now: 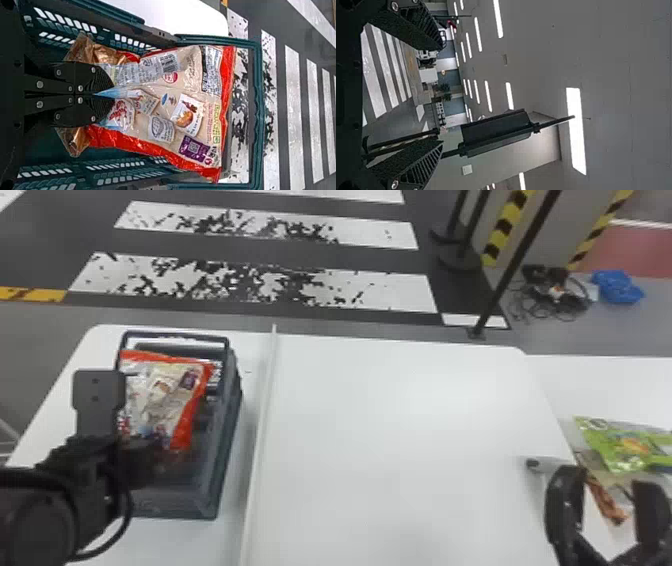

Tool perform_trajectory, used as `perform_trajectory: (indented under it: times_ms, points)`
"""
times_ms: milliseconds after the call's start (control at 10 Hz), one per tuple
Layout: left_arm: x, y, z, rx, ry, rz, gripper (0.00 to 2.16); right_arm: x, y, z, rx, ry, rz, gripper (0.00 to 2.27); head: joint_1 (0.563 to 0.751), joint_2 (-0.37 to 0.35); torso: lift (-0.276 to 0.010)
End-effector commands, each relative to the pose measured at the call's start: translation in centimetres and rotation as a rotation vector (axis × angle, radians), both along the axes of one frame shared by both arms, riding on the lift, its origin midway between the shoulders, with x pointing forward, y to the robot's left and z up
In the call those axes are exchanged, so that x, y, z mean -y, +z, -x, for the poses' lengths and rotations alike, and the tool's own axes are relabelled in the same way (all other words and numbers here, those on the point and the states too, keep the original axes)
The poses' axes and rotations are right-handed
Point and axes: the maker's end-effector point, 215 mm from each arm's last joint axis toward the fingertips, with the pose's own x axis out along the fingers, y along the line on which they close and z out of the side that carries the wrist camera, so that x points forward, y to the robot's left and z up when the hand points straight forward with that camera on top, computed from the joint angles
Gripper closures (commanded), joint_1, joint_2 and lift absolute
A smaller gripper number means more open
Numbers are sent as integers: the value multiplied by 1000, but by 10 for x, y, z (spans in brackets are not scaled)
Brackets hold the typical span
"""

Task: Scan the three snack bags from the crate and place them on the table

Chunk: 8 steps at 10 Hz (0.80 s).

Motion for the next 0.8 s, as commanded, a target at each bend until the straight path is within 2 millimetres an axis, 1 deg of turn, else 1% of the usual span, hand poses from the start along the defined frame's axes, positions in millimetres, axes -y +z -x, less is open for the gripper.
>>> perform_trajectory:
  times_ms: [0,200,300,400,500,600,700]
  points:
    - [4,-2,-2,-2,-5,5,2135,0,-1,-2,-5,0,-1,90,695,-101,-37]
    - [11,1,-3,6,-15,2,2135,0,-1,-6,-3,0,-2,90,695,-109,-37]
    - [7,8,-6,22,-10,-5,2135,-1,-2,-7,-8,1,-2,90,695,-112,-37]
    - [0,25,-9,58,0,-37,2135,-1,-2,-8,-8,2,-3,90,695,-115,-37]
    - [-3,45,-5,98,3,-50,2135,-2,-1,-10,-8,4,-3,90,695,-107,-37]
    - [-2,69,0,146,-1,-53,2135,-3,-4,-15,-22,8,-5,90,695,-96,-37]
    - [3,96,4,198,-14,-51,2135,-3,-5,-19,-27,10,-6,90,695,-92,-37]
